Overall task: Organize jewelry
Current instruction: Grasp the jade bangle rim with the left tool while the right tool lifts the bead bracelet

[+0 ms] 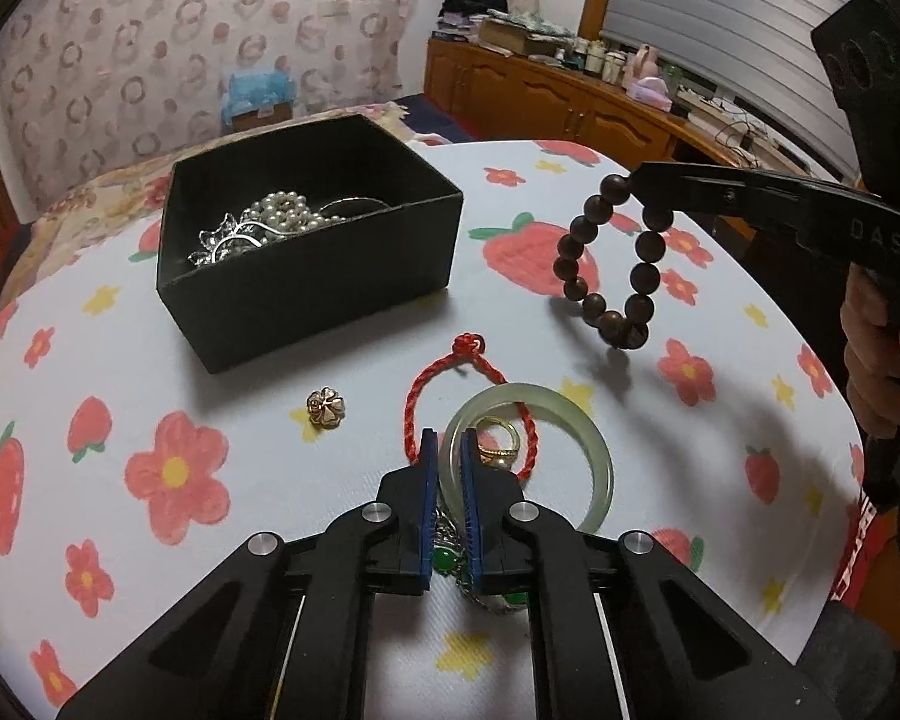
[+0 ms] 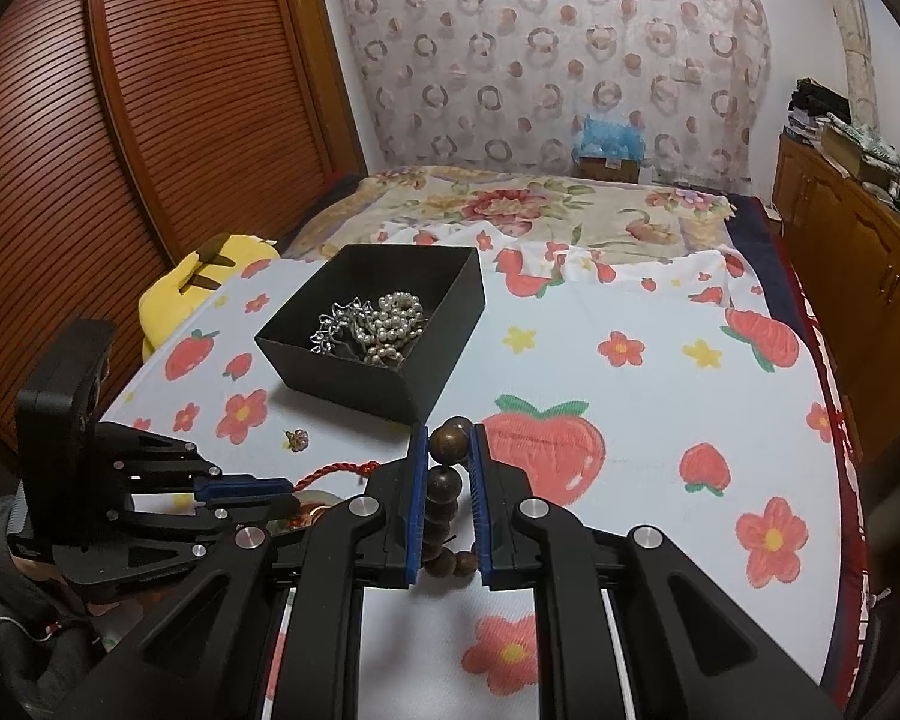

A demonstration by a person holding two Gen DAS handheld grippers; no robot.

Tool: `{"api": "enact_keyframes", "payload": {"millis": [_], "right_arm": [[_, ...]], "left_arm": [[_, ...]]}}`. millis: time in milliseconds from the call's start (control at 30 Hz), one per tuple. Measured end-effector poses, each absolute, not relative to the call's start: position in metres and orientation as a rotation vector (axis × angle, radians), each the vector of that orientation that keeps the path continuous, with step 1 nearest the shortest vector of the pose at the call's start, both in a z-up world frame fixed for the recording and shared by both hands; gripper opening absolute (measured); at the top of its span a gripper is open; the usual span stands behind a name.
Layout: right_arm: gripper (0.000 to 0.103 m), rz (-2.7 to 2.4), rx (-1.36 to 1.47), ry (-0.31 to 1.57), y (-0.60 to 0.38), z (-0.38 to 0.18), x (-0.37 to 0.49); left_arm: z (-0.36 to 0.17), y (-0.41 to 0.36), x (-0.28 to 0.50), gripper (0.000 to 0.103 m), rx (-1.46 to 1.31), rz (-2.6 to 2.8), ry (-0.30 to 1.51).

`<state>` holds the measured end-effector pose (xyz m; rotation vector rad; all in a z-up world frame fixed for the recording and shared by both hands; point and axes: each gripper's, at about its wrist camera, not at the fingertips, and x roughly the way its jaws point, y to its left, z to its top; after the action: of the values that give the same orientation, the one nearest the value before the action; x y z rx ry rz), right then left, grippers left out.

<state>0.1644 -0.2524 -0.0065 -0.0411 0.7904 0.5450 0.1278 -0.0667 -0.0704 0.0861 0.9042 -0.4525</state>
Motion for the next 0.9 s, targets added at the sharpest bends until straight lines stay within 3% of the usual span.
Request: {"api": "enact_keyframes", "payload": {"millis": [900], "right_arm": [[0.015,0.669,-0.100,0.617,-0.204,0.074,0.202]], "left_arm": [[0.005,0.003,0.147,0.007,-0.034,-0.299,0.691]]}}
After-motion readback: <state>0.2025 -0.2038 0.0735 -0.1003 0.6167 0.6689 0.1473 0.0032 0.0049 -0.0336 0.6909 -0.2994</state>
